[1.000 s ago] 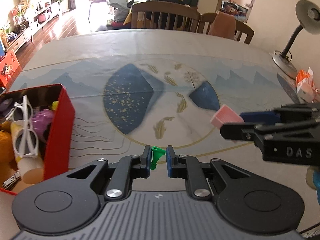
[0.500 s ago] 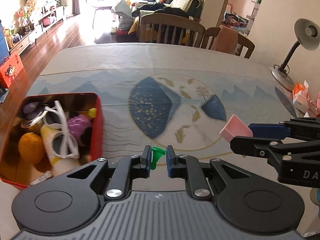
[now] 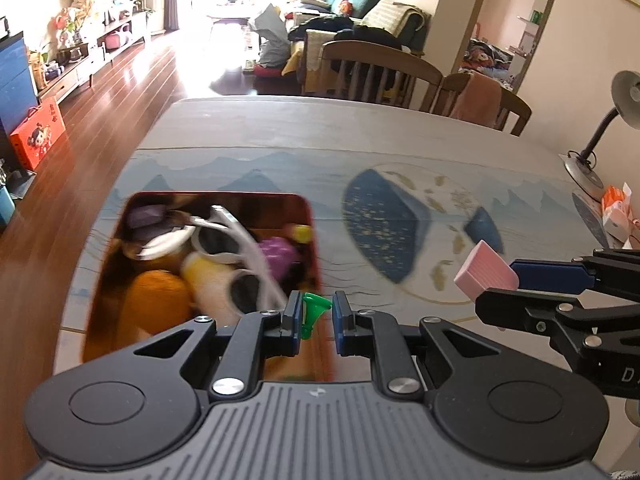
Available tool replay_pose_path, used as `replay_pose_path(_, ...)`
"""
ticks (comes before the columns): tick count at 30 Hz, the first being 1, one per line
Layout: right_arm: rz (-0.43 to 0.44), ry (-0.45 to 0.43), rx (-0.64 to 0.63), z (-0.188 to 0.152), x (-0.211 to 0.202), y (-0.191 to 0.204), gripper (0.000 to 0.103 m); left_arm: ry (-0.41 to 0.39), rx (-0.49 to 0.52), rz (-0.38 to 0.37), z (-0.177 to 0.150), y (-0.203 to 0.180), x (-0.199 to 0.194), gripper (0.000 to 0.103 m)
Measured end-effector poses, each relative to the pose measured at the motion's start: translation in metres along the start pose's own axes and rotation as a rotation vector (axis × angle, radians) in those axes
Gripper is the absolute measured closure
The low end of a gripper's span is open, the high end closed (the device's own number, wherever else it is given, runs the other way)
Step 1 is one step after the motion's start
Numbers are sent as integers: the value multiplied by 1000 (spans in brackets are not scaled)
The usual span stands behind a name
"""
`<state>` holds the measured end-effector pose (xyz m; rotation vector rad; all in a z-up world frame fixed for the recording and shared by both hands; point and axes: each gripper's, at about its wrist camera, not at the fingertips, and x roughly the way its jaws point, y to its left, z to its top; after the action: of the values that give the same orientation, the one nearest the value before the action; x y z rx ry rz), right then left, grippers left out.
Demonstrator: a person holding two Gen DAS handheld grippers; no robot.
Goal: Organize rigid objects
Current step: 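Carry the pushpin with the left tool while the right tool carries the pink tray over the box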
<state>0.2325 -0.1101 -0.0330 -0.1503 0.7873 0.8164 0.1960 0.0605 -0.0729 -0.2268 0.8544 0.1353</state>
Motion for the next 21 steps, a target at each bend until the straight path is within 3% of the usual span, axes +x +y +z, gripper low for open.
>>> replay_pose_path(11,-32,12,-37,12,39,48,60,-4,-7,21,12,62,5,88)
replay_pose_path(21,-91,50,-62,25,81,66,60,6,-16,31,27,101,28,88)
